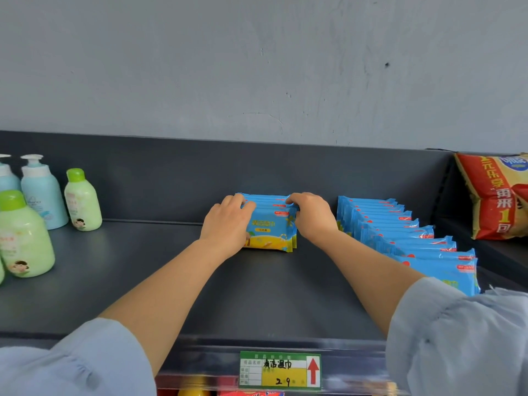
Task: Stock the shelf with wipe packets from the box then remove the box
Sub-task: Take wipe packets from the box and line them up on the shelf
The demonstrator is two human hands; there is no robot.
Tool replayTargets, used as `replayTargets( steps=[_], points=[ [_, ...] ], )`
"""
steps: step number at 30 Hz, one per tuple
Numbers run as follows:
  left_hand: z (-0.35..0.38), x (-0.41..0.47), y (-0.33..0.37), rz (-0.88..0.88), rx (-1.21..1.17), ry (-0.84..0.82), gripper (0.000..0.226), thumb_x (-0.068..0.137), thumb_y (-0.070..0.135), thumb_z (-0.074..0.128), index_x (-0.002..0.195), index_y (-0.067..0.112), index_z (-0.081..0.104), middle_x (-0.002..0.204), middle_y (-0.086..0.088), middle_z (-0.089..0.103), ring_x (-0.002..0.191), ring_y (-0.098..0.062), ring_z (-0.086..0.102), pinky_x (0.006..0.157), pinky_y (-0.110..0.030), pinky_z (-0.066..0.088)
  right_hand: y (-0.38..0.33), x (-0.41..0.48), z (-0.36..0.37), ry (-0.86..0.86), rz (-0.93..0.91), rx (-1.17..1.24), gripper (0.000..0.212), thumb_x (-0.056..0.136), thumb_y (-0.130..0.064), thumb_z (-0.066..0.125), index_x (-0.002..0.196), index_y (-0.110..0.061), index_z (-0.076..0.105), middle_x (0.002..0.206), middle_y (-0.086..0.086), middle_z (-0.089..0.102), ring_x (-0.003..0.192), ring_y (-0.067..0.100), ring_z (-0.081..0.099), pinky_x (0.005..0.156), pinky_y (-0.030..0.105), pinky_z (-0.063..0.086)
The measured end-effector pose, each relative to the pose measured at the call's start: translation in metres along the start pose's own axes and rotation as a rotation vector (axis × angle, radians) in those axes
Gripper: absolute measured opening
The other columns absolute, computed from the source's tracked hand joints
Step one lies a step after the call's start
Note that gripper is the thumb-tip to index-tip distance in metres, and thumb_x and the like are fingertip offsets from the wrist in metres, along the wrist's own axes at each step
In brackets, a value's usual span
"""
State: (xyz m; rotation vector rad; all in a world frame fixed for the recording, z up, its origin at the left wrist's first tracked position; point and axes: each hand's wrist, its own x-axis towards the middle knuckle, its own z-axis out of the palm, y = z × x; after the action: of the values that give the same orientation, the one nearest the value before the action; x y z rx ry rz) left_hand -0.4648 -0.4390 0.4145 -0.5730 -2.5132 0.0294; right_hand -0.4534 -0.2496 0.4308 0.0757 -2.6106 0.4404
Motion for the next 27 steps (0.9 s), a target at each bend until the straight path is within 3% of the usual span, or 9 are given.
replayTargets(
  steps=[5, 11, 18, 22, 27],
  points=[
    [0.0, -0.001, 0.004, 0.012, 0.016, -0.015, 0.064, 0.085, 0.033, 0.068, 0.137, 0.017, 0.035, 0.135, -0.004, 0.041, 0.121, -0.02, 0.041, 0.091, -0.032, 0.042, -0.005, -0.009, -0.008, -0.052, 0.004, -0.041, 0.051, 0.086, 0.004, 0.051, 0.133, -0.016, 0.048, 0.121, 0.006, 0.055, 0.107, 0.024, 0.055, 0.081, 0.036, 0.052],
    [-0.008, -0.008, 0.013, 0.0, 0.061, -0.06, 0.077, 0.084, 0.031, 0.069, 0.145, 0.012, 0.026, 0.151, -0.007, 0.028, 0.142, -0.023, 0.021, 0.113, -0.037, 0.028, -0.01, -0.025, -0.017, -0.095, -0.019, -0.117, 0.056, 0.087, -0.003, 0.054, 0.14, -0.015, 0.04, 0.13, 0.006, 0.051, 0.116, 0.024, 0.051, 0.085, 0.037, 0.052],
    [-0.038, -0.037, 0.029, -0.058, 0.096, -0.045, 0.049, 0.086, 0.027, 0.065, 0.128, 0.014, 0.043, 0.134, -0.001, 0.045, 0.122, -0.018, 0.041, 0.094, -0.031, 0.041, -0.012, -0.051, -0.025, -0.145, -0.086, -0.161, 0.051, 0.087, -0.015, 0.057, 0.136, -0.017, 0.044, 0.132, 0.003, 0.05, 0.12, 0.023, 0.045, 0.086, 0.037, 0.048],
    [-0.06, -0.068, 0.039, -0.117, 0.122, -0.112, 0.052, 0.086, 0.031, 0.067, 0.129, 0.013, 0.044, 0.13, -0.001, 0.049, 0.121, -0.019, 0.043, 0.094, -0.033, 0.043, -0.017, -0.074, -0.032, -0.171, -0.13, -0.199, 0.05, 0.09, -0.023, 0.057, 0.137, -0.016, 0.043, 0.132, 0.006, 0.049, 0.123, 0.025, 0.043, 0.089, 0.038, 0.048],
    [-0.088, -0.113, 0.05, -0.182, 0.145, -0.13, 0.046, 0.088, 0.03, 0.065, 0.126, 0.013, 0.047, 0.125, 0.0, 0.052, 0.122, -0.02, 0.044, 0.092, -0.034, 0.042, -0.027, -0.107, -0.047, -0.175, -0.186, -0.226, 0.043, 0.09, -0.02, 0.056, 0.132, -0.015, 0.046, 0.129, 0.008, 0.05, 0.12, 0.027, 0.043, 0.086, 0.037, 0.046]
  ],
)
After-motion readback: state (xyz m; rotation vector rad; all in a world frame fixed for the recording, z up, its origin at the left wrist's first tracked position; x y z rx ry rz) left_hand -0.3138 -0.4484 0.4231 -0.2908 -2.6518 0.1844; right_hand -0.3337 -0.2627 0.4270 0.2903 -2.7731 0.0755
